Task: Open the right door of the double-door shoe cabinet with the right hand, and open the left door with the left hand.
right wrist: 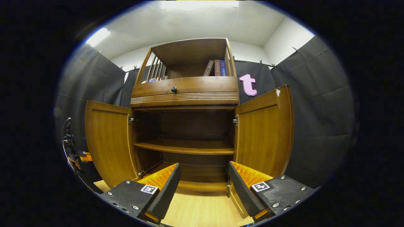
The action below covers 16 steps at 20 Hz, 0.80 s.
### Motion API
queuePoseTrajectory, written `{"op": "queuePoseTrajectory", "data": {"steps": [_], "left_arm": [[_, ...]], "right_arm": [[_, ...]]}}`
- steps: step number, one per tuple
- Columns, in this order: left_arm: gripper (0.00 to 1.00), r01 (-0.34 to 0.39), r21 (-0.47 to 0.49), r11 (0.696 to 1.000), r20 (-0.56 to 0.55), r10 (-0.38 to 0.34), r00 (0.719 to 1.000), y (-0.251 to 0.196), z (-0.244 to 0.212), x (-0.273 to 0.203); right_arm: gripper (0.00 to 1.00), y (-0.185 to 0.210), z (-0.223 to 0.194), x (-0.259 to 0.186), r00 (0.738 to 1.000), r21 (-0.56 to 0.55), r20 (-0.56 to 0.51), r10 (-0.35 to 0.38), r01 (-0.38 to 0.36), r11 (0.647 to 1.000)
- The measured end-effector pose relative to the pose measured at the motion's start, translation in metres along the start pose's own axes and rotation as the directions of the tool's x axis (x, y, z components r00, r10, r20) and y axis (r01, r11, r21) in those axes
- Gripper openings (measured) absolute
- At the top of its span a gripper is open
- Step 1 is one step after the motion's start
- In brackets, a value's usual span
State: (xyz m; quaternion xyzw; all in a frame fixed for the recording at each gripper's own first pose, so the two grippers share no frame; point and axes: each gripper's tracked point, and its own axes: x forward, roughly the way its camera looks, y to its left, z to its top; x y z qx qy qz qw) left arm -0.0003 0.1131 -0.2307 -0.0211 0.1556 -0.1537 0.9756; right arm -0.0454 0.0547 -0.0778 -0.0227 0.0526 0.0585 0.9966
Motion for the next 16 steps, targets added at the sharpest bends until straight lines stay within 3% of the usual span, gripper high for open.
{"op": "queuePoseTrajectory", "data": {"steps": [5, 9, 11, 14, 16], "left_arm": [[0.07, 0.079, -0.035, 0.996, 0.006, -0.079, 0.997, 0.007, 0.002, 0.001], [0.11, 0.074, -0.022, 0.997, 0.009, -0.074, 0.997, 0.002, 0.002, -0.007], [0.13, 0.046, -0.019, 0.999, 0.016, -0.046, 0.999, 0.007, 0.009, -0.017], [0.30, -0.037, -0.031, 0.999, 0.041, 0.038, 0.998, 0.020, 0.021, -0.040], [0.30, -0.113, -0.039, 0.993, 0.051, 0.115, 0.992, 0.030, 0.032, -0.058]], "right_arm": [[0.98, 0.007, 0.004, 0.004, 1.000, 0.011, 0.008, -0.008, 0.008, 1.000], [0.98, 0.008, 0.001, -0.001, 1.000, 0.002, -0.001, -0.009, 0.009, 1.000], [0.92, 0.006, 0.004, -0.003, 1.000, 0.004, 0.003, -0.011, 0.011, 1.000], [0.92, 0.003, 0.008, -0.004, 1.000, 0.005, 0.009, -0.007, 0.007, 1.000], [0.92, 0.002, 0.008, -0.004, 1.000, 0.005, 0.011, -0.004, 0.004, 1.000]]}}
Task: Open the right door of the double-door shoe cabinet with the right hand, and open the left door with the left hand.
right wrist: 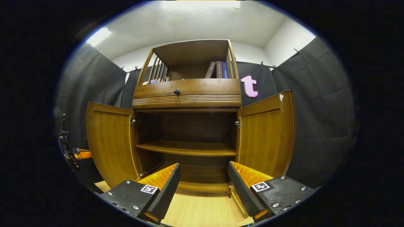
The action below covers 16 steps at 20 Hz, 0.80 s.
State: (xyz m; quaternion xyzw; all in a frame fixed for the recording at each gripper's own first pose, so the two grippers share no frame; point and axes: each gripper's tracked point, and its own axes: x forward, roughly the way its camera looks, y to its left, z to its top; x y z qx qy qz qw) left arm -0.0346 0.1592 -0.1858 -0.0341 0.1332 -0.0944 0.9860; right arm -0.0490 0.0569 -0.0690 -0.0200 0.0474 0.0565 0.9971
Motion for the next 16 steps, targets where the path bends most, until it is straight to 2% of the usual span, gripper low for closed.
{"op": "queuePoseTrajectory", "data": {"steps": [3, 4, 5, 8, 12, 13, 14, 15, 16], "left_arm": [[0.35, -0.104, 0.002, 0.995, 0.016, 0.104, 0.994, 0.005, 0.018, -0.022], [0.48, -0.123, 0.010, 0.992, 0.027, 0.122, 0.992, 0.000, 0.027, -0.029], [0.48, -0.119, 0.020, 0.993, 0.043, 0.118, 0.992, -0.011, 0.038, -0.035], [0.94, -0.135, 0.060, 0.989, 0.080, 0.130, 0.988, -0.041, 0.066, -0.050], [0.95, -0.159, 0.065, 0.985, 0.090, 0.153, 0.984, -0.075, 0.092, -0.049], [0.99, -0.167, 0.063, 0.984, 0.099, 0.160, 0.982, -0.083, 0.100, -0.049], [0.95, -0.181, 0.057, 0.982, 0.111, 0.174, 0.978, -0.086, 0.108, -0.047], [0.99, -0.198, 0.047, 0.979, 0.126, 0.191, 0.973, -0.089, 0.117, -0.046], [0.99, -0.210, 0.034, 0.977, 0.140, 0.203, 0.969, -0.092, 0.125, -0.042]], "right_arm": [[0.98, -0.004, 0.000, -0.002, 1.000, 0.000, 0.006, 0.001, -0.001, 1.000], [0.98, -0.007, 0.001, -0.002, 1.000, -0.002, 0.007, -0.003, 0.003, 1.000], [0.98, -0.010, 0.001, -0.001, 1.000, -0.004, 0.008, -0.008, 0.008, 1.000], [0.98, -0.019, 0.000, -0.001, 1.000, -0.014, 0.005, -0.023, 0.023, 1.000], [0.99, -0.033, 0.002, -0.003, 0.999, -0.020, 0.005, -0.047, 0.047, 0.999], [0.92, -0.036, 0.004, -0.004, 0.999, -0.020, 0.008, -0.053, 0.054, 0.998], [0.98, -0.039, 0.007, -0.004, 0.998, -0.017, 0.011, -0.055, 0.055, 0.998], [0.92, -0.041, 0.011, -0.005, 0.998, -0.015, 0.014, -0.054, 0.055, 0.998], [0.92, -0.044, 0.016, -0.006, 0.998, -0.012, 0.018, -0.057, 0.057, 0.998]]}}
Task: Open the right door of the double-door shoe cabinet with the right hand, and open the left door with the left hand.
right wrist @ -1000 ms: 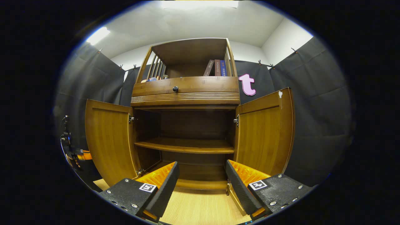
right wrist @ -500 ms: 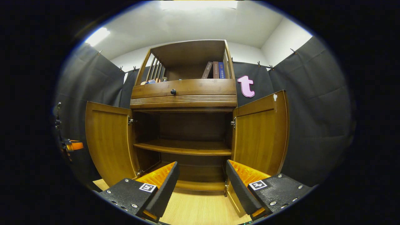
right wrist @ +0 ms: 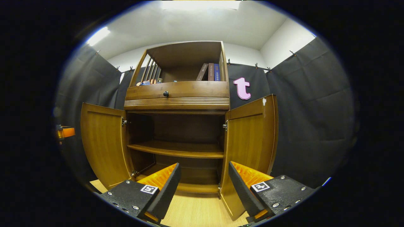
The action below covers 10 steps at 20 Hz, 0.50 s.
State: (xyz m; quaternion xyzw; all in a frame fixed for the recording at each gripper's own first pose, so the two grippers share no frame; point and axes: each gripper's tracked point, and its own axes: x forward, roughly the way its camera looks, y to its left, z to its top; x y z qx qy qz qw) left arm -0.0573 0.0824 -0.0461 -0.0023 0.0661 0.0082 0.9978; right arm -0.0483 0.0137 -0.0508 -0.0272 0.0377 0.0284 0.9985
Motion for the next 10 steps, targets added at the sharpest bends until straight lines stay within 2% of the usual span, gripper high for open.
{"op": "queuePoseTrajectory", "data": {"steps": [2, 3, 4, 6, 10], "left_arm": [[0.96, -0.026, -0.031, 0.999, 0.013, 0.026, 1.000, -0.009, 0.008, 0.007], [0.94, -0.035, -0.049, 0.998, 0.015, 0.035, 0.999, -0.014, 0.011, 0.009], [0.94, -0.043, -0.058, 0.997, 0.022, 0.044, 0.999, -0.019, 0.016, 0.011], [0.96, -0.069, -0.055, 0.996, 0.032, 0.071, 0.997, -0.019, 0.022, 0.009], [0.94, -0.078, -0.008, 0.997, 0.042, 0.078, 0.996, -0.042, 0.033, 0.024]], "right_arm": [[0.92, -0.007, 0.009, 0.000, 1.000, -0.004, 0.003, -0.011, 0.011, 1.000], [0.98, -0.011, 0.014, 0.001, 1.000, -0.006, 0.007, -0.014, 0.014, 1.000], [0.92, -0.014, 0.019, 0.002, 1.000, -0.009, 0.008, -0.018, 0.018, 1.000], [0.92, -0.022, 0.028, 0.004, 1.000, -0.016, 0.013, -0.025, 0.025, 1.000], [0.92, -0.033, 0.035, 0.006, 1.000, -0.004, 0.012, -0.021, 0.021, 1.000]]}}
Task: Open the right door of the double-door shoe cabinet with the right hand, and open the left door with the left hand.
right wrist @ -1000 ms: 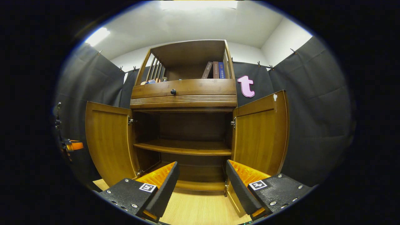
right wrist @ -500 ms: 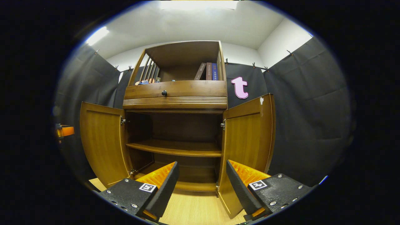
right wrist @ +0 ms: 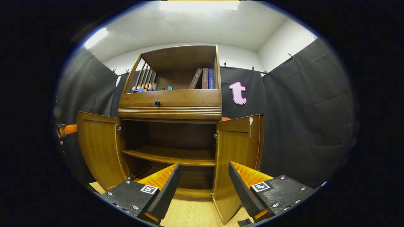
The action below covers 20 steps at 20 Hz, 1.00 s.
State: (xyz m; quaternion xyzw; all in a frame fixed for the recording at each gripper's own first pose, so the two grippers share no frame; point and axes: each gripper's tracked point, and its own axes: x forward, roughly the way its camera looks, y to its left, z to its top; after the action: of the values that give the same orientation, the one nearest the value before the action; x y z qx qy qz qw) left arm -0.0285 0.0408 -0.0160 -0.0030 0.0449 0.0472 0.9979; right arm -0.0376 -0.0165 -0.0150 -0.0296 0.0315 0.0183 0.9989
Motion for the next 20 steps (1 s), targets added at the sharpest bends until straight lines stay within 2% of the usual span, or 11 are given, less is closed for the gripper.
{"op": "queuePoseTrajectory", "data": {"steps": [6, 7, 8, 9, 11, 12, 13, 14, 20], "left_arm": [[0.94, 0.023, 0.013, 1.000, -0.018, -0.023, 1.000, -0.019, 0.002, 0.010], [0.94, 0.023, 0.014, 1.000, -0.017, -0.023, 1.000, -0.021, 0.003, 0.011], [0.94, 0.022, 0.018, 1.000, -0.015, -0.021, 1.000, -0.022, 0.002, 0.011], [0.94, 0.020, 0.023, 1.000, -0.014, -0.020, 1.000, -0.022, 0.003, 0.012], [0.94, 0.015, 0.037, 0.999, -0.016, -0.014, 1.000, -0.024, 0.002, 0.011], [0.94, 0.015, 0.041, 0.999, -0.015, -0.014, 1.000, -0.025, 0.004, 0.011], [0.96, 0.015, 0.043, 0.999, -0.012, -0.014, 1.000, -0.026, 0.005, 0.011], [0.94, 0.014, 0.045, 0.999, -0.008, -0.014, 1.000, -0.026, 0.006, 0.010], [0.94, 0.004, 0.044, 0.999, -0.003, -0.004, 1.000, -0.023, 0.008, 0.007]], "right_arm": [[0.92, -0.012, 0.006, 0.004, 1.000, -0.002, 0.003, -0.009, 0.009, 1.000], [0.98, -0.013, 0.009, 0.004, 1.000, -0.003, 0.008, -0.008, 0.008, 1.000], [0.98, -0.012, 0.010, 0.004, 1.000, -0.003, 0.011, -0.005, 0.005, 1.000], [0.92, -0.011, 0.011, 0.004, 1.000, -0.005, 0.012, 0.000, 0.000, 1.000], [0.92, -0.009, 0.011, 0.003, 1.000, -0.012, 0.013, 0.007, -0.006, 1.000], [0.98, -0.010, 0.011, 0.005, 1.000, -0.013, 0.012, 0.008, -0.007, 1.000], [0.98, -0.009, 0.012, 0.005, 1.000, -0.011, 0.013, 0.010, -0.010, 1.000], [0.92, -0.008, 0.012, 0.005, 1.000, -0.008, 0.015, 0.013, -0.013, 1.000], [0.92, -0.008, 0.017, 0.010, 0.999, 0.018, 0.028, 0.018, -0.018, 1.000]]}}
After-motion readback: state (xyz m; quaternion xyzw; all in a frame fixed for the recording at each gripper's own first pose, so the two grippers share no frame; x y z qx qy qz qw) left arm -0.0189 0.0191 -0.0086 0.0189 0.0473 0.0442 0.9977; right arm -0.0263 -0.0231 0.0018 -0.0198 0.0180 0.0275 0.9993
